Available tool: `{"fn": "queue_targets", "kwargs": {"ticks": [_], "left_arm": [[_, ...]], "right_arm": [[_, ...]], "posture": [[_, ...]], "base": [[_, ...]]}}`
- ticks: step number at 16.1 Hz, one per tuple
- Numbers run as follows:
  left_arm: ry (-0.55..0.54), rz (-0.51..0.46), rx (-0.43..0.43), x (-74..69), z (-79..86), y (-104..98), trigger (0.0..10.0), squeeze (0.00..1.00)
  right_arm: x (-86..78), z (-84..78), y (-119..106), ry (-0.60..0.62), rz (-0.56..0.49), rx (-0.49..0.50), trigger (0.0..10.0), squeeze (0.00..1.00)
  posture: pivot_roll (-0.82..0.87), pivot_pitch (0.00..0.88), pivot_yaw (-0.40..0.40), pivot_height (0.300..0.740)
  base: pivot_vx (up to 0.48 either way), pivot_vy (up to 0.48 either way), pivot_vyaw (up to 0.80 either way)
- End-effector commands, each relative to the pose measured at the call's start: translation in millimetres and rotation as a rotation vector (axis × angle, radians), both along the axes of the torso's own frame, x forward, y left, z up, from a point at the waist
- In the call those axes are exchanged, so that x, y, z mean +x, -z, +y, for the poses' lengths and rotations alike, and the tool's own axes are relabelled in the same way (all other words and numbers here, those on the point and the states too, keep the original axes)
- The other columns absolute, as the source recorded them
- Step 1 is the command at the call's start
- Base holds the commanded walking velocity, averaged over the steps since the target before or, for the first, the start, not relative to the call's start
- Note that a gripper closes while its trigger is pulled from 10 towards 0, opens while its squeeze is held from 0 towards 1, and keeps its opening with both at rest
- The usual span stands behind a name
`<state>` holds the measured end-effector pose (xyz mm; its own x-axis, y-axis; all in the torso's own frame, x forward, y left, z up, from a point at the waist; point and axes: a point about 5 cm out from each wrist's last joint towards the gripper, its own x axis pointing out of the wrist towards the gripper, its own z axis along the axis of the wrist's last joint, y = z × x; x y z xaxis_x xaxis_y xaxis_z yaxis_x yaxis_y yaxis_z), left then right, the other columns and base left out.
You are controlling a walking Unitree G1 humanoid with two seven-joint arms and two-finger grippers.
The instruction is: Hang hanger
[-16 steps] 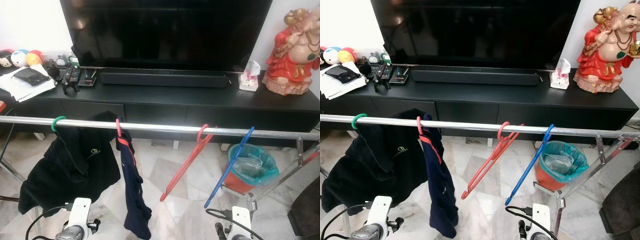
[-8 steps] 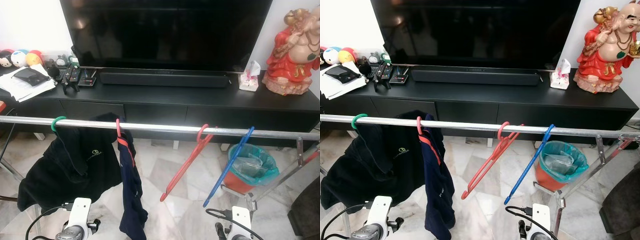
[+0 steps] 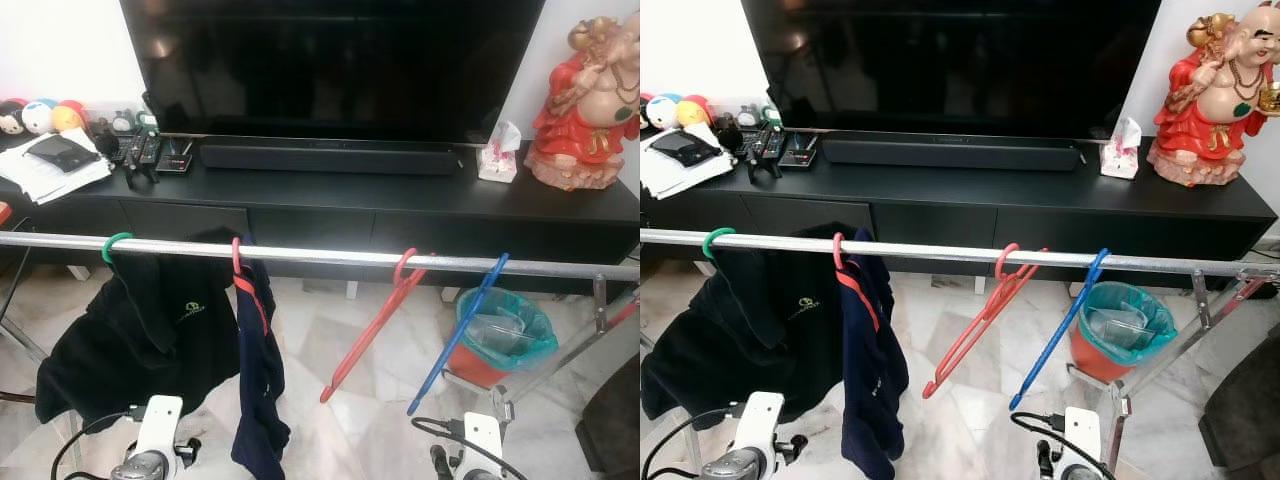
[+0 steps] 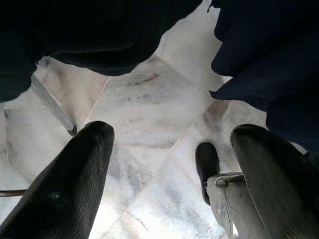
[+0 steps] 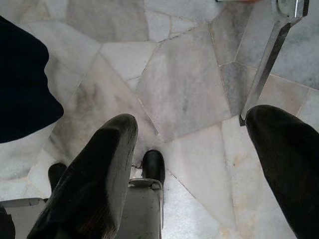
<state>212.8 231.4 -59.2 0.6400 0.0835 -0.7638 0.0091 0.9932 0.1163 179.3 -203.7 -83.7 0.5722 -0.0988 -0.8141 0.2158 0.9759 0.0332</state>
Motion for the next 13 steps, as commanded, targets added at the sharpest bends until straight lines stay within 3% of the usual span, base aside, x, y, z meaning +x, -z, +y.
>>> {"fn": "queue_targets", "kwargs": {"ticks": [1,13], "left_arm": [[0.049,0.013,-0.130,-3.4,-19.9,5.7,10.0,0.00],[0.056,0.003,-0.142,-2.5,-20.7,5.0,10.0,0.00]], "right_arm": [[-12.9,10.6,6.3,0.012,-0.011,0.085,10.0,0.00],[-17.1,7.5,7.4,-0.007,-0.005,0.085,10.0,0.00]], "posture": [[-0.02,0.000,0.044,0.740],[-0.02,0.000,0.024,0.740]], "base": [[0.000,0.000,0.00],[0.000,0.000,0.00]]}}
